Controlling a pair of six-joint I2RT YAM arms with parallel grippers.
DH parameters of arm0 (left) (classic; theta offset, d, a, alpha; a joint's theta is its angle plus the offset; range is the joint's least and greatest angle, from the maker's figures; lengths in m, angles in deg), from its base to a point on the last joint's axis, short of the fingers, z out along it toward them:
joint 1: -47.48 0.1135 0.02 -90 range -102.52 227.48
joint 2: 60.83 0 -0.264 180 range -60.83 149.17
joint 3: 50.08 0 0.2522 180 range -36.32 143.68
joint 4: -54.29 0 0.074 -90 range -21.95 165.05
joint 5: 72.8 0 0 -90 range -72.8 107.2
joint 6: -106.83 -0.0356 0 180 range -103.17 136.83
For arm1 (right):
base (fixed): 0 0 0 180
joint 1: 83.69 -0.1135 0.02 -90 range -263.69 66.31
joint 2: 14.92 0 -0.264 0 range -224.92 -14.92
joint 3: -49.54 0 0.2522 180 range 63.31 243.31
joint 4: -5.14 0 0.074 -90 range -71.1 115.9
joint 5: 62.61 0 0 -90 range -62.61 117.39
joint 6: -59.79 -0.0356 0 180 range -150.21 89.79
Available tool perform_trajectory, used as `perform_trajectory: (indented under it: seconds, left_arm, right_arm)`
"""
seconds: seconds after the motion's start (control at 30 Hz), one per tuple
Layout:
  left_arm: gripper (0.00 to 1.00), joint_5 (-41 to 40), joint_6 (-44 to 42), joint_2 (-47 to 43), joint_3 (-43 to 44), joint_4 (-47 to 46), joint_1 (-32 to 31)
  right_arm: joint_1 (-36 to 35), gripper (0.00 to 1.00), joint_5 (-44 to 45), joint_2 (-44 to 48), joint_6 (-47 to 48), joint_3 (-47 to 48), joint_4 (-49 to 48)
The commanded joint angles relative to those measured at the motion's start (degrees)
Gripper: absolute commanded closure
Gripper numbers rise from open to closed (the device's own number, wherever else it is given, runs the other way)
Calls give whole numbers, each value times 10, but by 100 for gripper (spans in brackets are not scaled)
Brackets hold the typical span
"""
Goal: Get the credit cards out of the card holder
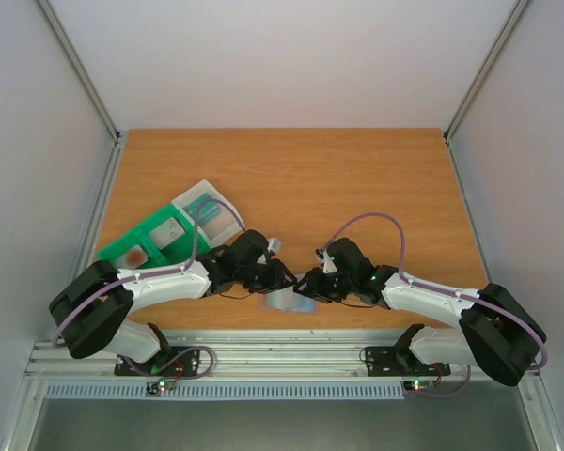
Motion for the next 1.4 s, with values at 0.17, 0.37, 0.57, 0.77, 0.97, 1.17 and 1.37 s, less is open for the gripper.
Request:
perform_trajectory:
  seconds: [0.17, 0.37, 0.57, 0.77, 0.97, 1.17, 1.37]
  left_arm:
    - [72, -62, -15, 9, -2, 33, -3]
    - [73, -55, -23, 20, -17, 13, 7]
    - [72, -43, -17, 19, -36, -21, 24]
    - [72, -26, -1, 21, -73, -78, 39]
    - [72, -17, -2, 33, -75, -89, 39]
    - [72, -12, -1, 43, -77, -95, 39]
    - [72, -8, 12, 43, -92, -126, 40]
  right_arm:
    - [-4, 76, 68, 26, 30, 25, 91]
    - [-4, 64, 99, 64, 49, 53, 162]
    - [-4, 63, 82, 62, 50, 64, 151]
    - [-4, 69, 75, 24, 47, 55, 115]
    - [-4, 75, 69, -11, 39, 40, 73]
    - [-4, 79, 69, -51, 46, 34, 59]
    - [-4, 83, 99, -69, 57, 19, 64]
